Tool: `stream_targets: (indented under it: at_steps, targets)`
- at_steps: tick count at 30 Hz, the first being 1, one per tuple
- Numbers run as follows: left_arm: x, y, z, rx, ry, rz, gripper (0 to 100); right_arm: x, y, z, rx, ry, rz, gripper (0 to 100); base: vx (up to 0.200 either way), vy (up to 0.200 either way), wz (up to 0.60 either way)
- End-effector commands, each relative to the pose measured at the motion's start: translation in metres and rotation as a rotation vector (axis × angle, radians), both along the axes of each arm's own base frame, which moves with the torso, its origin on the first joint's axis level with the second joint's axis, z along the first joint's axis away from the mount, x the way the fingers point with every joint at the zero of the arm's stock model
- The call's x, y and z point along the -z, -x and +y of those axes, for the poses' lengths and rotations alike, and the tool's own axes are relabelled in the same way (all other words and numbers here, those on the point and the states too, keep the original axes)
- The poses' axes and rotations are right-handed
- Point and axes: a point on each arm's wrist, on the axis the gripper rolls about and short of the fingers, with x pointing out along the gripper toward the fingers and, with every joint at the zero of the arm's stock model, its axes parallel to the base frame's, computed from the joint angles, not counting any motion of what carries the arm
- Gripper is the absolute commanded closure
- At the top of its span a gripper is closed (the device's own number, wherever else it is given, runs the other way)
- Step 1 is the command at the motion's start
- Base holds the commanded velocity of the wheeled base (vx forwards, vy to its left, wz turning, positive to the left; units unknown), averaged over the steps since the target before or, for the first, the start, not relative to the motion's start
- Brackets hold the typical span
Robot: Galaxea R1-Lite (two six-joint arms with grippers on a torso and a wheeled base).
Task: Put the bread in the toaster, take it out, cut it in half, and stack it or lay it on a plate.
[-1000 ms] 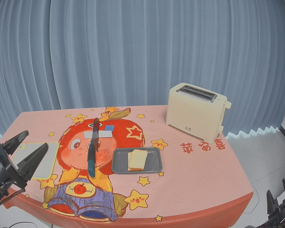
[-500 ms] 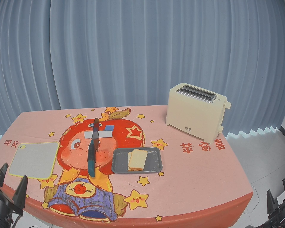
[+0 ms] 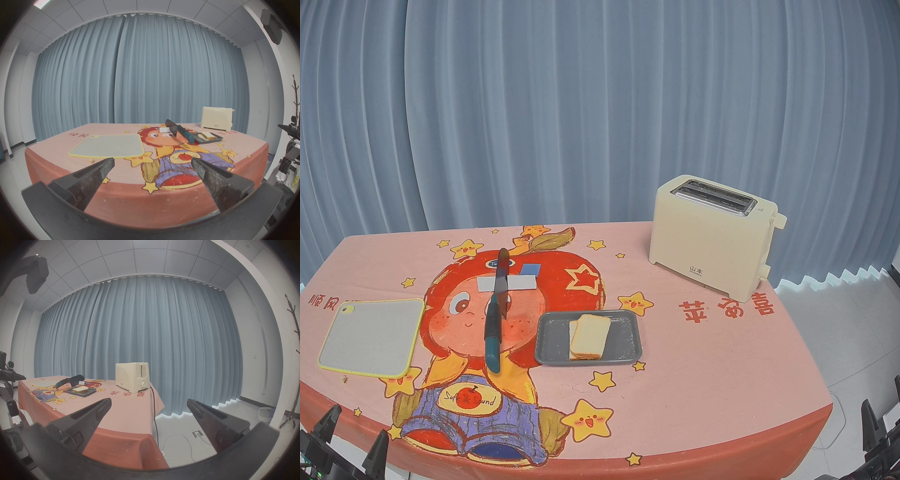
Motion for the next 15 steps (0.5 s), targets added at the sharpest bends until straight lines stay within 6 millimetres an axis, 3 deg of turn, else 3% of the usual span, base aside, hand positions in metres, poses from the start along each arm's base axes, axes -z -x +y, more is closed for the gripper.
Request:
stream_targets:
  at_steps: [1,15]
  targets:
    - [0.0037,0.0037,-0.0017,-0.142,0.005,-0.063,0,0.0052,-0.0001,0.0000,0.000,-0.001,0.001,0,0.000,0.000,0.00]
    - [0.0051,0.0075,-0.0013,-0.060,-0.010,-0.108,0,0.0052,-0.0001,0.0000,0.001,-0.004,0.001,0,0.000,0.000,0.00]
